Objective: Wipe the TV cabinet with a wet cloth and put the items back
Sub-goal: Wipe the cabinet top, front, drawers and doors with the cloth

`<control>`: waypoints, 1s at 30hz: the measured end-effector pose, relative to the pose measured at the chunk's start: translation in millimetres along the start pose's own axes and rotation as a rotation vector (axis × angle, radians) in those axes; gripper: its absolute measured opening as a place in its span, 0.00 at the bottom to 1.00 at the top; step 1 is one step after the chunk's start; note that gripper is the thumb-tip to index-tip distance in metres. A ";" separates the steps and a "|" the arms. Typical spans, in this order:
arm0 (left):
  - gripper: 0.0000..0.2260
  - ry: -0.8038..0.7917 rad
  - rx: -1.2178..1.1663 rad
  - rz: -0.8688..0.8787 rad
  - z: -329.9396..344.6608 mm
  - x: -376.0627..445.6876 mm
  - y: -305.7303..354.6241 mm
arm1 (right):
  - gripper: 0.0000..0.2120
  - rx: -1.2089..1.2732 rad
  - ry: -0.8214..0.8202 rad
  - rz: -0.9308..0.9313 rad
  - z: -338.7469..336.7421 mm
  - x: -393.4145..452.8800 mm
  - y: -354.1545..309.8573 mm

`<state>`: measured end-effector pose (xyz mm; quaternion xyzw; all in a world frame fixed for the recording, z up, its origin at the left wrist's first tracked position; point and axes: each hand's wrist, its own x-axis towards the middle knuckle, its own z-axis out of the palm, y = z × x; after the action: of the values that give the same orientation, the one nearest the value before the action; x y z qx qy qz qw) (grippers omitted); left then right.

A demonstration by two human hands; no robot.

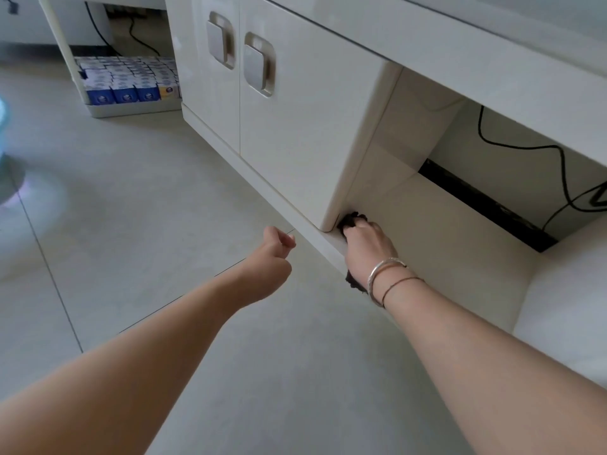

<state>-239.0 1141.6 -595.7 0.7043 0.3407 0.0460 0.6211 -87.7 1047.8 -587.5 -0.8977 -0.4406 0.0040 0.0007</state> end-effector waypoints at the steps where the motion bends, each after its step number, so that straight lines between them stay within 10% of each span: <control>1: 0.17 -0.016 0.015 0.013 1.2 0.6 0.5 | 0.20 -0.010 -0.013 -0.004 -1.7 -2.5 -0.7; 30: 0.15 0.012 -0.173 -0.023 30.5 36.6 8.4 | 0.20 -0.128 -0.108 -0.260 -12.7 -9.2 22.0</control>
<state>-192.6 1135.6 -608.1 0.6440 0.3470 0.0723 0.6779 -75.8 1027.1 -574.8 -0.8298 -0.5518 0.0239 -0.0794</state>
